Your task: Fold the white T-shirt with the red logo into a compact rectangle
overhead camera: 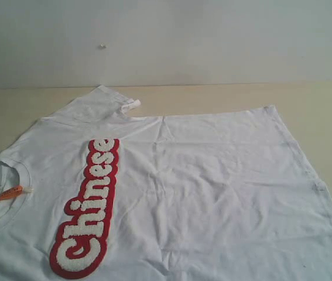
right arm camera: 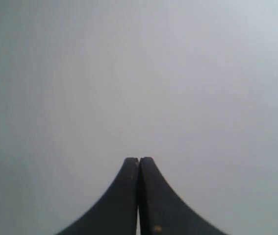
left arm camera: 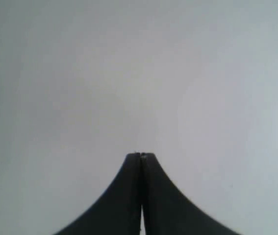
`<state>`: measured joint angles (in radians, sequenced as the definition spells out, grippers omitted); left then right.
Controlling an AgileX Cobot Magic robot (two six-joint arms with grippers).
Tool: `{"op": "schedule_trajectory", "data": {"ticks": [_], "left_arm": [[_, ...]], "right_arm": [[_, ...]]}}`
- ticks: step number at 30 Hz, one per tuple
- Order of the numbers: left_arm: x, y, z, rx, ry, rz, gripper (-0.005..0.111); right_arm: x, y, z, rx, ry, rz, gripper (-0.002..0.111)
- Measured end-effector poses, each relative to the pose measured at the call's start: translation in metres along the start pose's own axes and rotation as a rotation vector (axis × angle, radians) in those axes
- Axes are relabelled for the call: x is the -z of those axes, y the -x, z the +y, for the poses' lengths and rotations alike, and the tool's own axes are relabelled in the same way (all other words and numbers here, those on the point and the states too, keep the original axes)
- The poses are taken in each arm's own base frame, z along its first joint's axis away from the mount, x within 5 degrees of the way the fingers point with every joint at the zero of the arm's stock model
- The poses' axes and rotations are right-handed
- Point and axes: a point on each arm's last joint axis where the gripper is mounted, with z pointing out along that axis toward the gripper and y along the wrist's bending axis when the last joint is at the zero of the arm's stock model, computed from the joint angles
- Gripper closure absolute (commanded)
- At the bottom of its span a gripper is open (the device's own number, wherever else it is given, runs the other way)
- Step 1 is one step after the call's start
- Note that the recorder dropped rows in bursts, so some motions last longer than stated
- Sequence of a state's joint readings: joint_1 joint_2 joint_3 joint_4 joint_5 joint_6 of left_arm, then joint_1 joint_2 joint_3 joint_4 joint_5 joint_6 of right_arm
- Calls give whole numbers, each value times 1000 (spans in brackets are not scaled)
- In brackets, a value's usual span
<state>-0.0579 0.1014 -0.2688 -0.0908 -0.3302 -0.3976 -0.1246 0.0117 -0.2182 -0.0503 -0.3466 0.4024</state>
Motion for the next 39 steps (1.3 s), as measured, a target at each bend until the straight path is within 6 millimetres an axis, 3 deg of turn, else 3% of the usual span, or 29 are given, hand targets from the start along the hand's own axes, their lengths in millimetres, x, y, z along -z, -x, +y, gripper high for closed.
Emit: {"op": "schedule_trajectory", "data": {"ticks": [8, 12, 15, 20, 24, 27, 33, 39], "left_arm": [[-75, 62, -37, -215, -57, -83, 107], [-118, 74, -45, -285, -55, -83, 107], [-150, 66, -42, -297, -18, 26, 107], [-198, 19, -20, -336, 99, 397, 107], [-219, -33, 7, -398, 168, 692, 107], [-227, -71, 26, -466, 186, 893, 107], [-235, -124, 52, -603, 127, 1243, 107], [-231, -167, 60, -670, -167, 1571, 107]], "right_arm": [[-40, 55, 20, 18, 26, -53, 108], [-74, 72, 26, 44, 14, -25, 108], [-104, 73, 26, 73, -9, 46, 108], [-151, 49, 15, 160, -79, 270, 108], [-181, 6, -4, 237, -153, 516, 108], [-196, -30, -19, 287, -194, 693, 108], [-223, -86, -42, 360, -233, 1024, 108], [-245, -137, -45, 286, -78, 1375, 108]]}}
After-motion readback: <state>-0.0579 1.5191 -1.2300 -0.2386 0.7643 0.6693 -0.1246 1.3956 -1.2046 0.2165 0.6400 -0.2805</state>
